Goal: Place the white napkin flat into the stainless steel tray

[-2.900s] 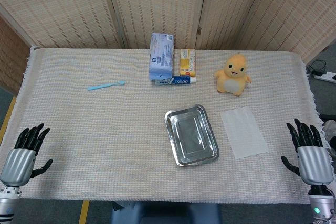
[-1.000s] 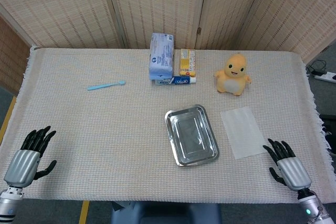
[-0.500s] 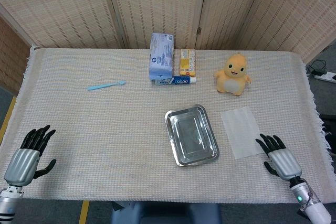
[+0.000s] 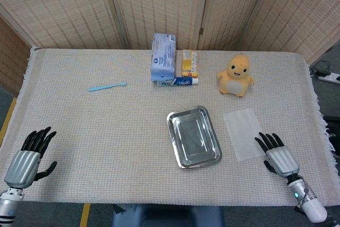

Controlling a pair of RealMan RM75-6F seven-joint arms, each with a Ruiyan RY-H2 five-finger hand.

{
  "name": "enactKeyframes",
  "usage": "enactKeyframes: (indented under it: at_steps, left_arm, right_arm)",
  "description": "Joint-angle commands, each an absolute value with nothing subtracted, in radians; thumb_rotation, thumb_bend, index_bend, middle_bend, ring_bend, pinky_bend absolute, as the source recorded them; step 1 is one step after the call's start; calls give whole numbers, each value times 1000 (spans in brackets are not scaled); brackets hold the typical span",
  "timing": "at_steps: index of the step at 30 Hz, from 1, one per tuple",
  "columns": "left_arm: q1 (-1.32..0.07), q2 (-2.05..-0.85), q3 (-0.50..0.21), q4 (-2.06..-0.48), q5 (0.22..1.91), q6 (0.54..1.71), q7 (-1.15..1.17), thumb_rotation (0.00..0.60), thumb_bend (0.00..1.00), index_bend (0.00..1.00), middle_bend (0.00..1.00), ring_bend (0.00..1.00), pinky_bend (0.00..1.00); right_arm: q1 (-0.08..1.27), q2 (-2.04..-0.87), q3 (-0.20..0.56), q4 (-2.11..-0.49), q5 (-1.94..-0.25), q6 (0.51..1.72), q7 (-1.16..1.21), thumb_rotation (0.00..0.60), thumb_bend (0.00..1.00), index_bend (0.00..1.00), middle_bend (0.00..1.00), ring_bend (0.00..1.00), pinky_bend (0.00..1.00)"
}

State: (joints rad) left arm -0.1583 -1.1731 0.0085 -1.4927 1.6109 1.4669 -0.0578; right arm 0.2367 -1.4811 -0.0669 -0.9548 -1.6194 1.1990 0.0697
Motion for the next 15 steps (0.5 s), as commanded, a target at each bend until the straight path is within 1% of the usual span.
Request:
enactKeyframes:
  at_steps: [1, 15]
  left_arm:
    - [-159, -1173, 6, -1490, 1608, 1467, -56, 600, 385, 0, 0, 0, 0]
    - [-161, -1177, 2, -1483, 1599, 1463, -48, 600, 385, 0, 0, 0, 0]
  right_arm:
    - [244, -1491, -62, -949, -1612, 1190, 62, 600, 458, 65, 0, 0, 0]
    - [267, -1513, -60, -940, -1589, 1149, 39, 600, 458, 61, 0, 0, 0]
